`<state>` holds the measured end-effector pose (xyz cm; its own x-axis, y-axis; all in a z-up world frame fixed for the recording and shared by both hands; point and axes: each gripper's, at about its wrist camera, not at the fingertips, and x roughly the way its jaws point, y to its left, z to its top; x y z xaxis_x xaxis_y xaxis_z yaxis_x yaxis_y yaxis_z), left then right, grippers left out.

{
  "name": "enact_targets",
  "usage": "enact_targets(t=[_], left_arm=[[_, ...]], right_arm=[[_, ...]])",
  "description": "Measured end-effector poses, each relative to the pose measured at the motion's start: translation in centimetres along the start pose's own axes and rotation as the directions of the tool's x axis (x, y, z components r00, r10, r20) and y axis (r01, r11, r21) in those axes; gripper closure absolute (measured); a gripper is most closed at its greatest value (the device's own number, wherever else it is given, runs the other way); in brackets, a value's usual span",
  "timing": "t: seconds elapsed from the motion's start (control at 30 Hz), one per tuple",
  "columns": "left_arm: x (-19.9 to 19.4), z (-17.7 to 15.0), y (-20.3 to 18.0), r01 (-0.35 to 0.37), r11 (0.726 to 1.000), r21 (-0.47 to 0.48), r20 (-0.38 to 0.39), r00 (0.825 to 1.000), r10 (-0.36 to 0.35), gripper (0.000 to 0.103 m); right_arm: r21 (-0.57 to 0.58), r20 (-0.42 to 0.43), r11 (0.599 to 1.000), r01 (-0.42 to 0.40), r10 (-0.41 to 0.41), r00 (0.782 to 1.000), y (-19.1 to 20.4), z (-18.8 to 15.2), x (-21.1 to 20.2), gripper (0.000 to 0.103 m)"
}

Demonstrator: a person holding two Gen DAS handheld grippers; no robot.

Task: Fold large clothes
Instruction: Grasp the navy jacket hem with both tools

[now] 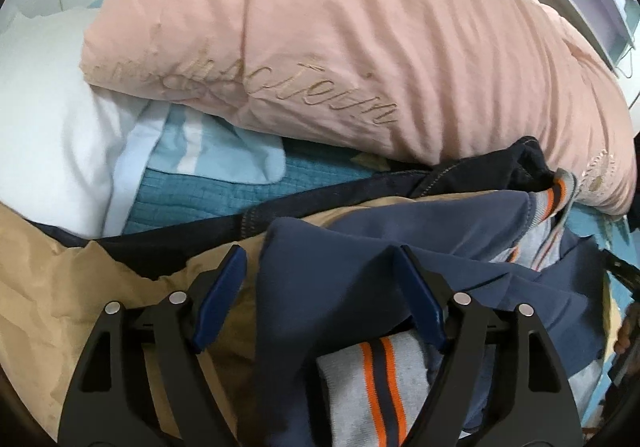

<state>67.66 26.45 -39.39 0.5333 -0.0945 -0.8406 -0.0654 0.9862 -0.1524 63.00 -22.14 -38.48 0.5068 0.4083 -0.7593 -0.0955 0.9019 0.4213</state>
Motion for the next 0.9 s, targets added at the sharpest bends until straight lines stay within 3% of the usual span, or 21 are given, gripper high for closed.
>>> enact_targets(t=[0.17, 0.4, 0.43, 0.47, 0.5, 0.6, 0.7, 0.9], left_arm=[[-0.1, 0.1, 0.3, 0.068, 0.997, -0.022, -0.023, 0.997, -0.069, 0.039], [0.4, 0.2, 1.1, 0.104, 0.992, -0.071, -0.039, 0.994, -0.107, 0.043], [0.3, 0.2, 1.2, 0.105, 0.992, -0.076, -0.039, 0.993, -0.108, 0.046], [0.3, 0.2, 1.2, 0.101, 0.992, -0.076, -0.042, 0.994, -0.104, 0.055], [0.4, 0.2, 1.1, 0.094, 0.993, -0.074, -0.043, 0.994, -0.097, 0.066], [0.3, 0.2, 1.0, 0.095, 0.994, -0.062, -0.042, 0.994, -0.098, 0.081], [-0.4, 0.0, 0.6, 0.093, 0.995, -0.021, -0.037, 0.995, -0.094, 0.089], [-2.9, -0.7, -0.1, 0.1, 0.995, 0.016, 0.027, 0.995, -0.1, 0.092]], right_arm=[[0.05, -0.085, 0.998, -0.03, 0.034, 0.996, -0.8, 0.8, 1.9, 0.071], [0.078, -0.094, 0.996, -0.038, 0.045, 0.995, -1.4, 0.9, 2.6, 0.071], [0.07, -0.087, 0.997, -0.039, 0.045, 0.995, -1.1, 0.9, 2.6, 0.076], [0.057, -0.074, 0.998, -0.037, 0.041, 0.996, -1.0, 0.9, 2.3, 0.087], [0.038, -0.06, 0.999, -0.034, 0.037, 0.998, -0.7, 0.9, 2.0, 0.091], [0.029, -0.025, 0.997, -0.067, 0.068, 0.997, -0.4, 1.0, 1.0, 0.096], [0.013, 0.002, 0.997, -0.081, 0.081, 0.997, 0.1, 0.8, -0.1, 0.097], [-0.002, 0.05, 0.996, -0.089, 0.089, 0.995, 0.9, 0.1, -2.3, 0.098]])
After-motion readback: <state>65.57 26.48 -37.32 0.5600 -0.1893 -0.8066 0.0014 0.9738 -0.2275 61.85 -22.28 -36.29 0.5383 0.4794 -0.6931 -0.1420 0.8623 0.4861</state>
